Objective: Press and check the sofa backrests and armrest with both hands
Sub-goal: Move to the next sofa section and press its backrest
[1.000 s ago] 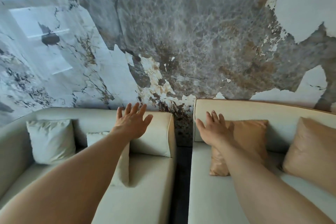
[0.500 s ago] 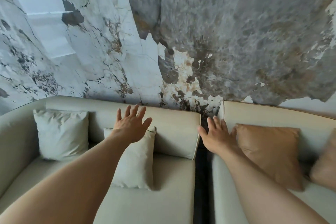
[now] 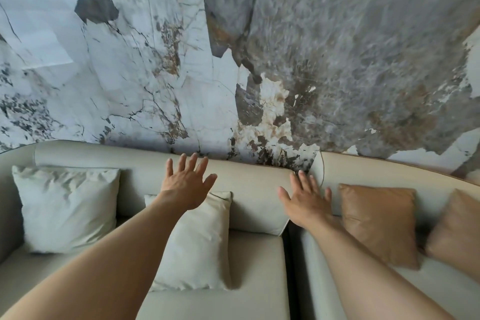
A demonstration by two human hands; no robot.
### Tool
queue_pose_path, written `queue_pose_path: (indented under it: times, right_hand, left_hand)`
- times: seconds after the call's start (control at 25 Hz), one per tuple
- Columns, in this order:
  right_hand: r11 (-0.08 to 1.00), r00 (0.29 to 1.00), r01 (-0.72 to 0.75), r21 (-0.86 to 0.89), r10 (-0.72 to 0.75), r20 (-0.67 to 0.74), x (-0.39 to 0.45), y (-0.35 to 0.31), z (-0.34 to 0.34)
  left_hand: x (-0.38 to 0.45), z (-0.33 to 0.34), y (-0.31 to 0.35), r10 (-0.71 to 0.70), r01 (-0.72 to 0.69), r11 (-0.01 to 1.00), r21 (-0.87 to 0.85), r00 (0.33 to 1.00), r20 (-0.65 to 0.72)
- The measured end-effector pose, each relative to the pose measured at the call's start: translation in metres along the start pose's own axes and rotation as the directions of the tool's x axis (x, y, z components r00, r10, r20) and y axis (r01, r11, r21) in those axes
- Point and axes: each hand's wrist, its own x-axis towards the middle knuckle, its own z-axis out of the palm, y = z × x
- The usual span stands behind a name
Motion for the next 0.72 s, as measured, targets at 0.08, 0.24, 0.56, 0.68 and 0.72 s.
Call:
queue_pose_path:
  times: [0.08, 0.24, 0.56, 0.68, 0.72]
  right_hand:
    - [1.000, 1.000, -0.001, -0.010, 0.001, -0.006, 0.005, -0.002, 0.003]
    - [1.000, 1.000, -0.024, -0.014, 0.024, 0.009, 0.039, 0.008, 0.013]
    - [0.999, 0.999, 0.004, -0.032, -0.003, 0.053, 0.143, 0.053, 0.056]
    - [1.000, 0.997, 0.008, -0.027, -0.006, 0.071, 0.185, 0.062, 0.083]
    - [0.999, 0.997, 0.019, -0.028, -0.017, 0.074, 0.197, 0.062, 0.090]
  left_hand:
    - [0.008, 0.000, -0.001, 0.015, -0.015, 1.000, 0.002, 1.000, 0.005]
    - [0.046, 0.017, 0.011, 0.048, -0.048, 0.999, 0.002, 0.998, 0.027]
    - [0.134, 0.082, 0.043, 0.030, -0.034, 0.999, 0.040, 0.994, 0.108]
    - [0.166, 0.122, 0.046, 0.023, -0.032, 0.997, 0.064, 0.990, 0.136]
    - [0.173, 0.133, 0.046, 0.022, -0.032, 0.997, 0.076, 0.990, 0.136]
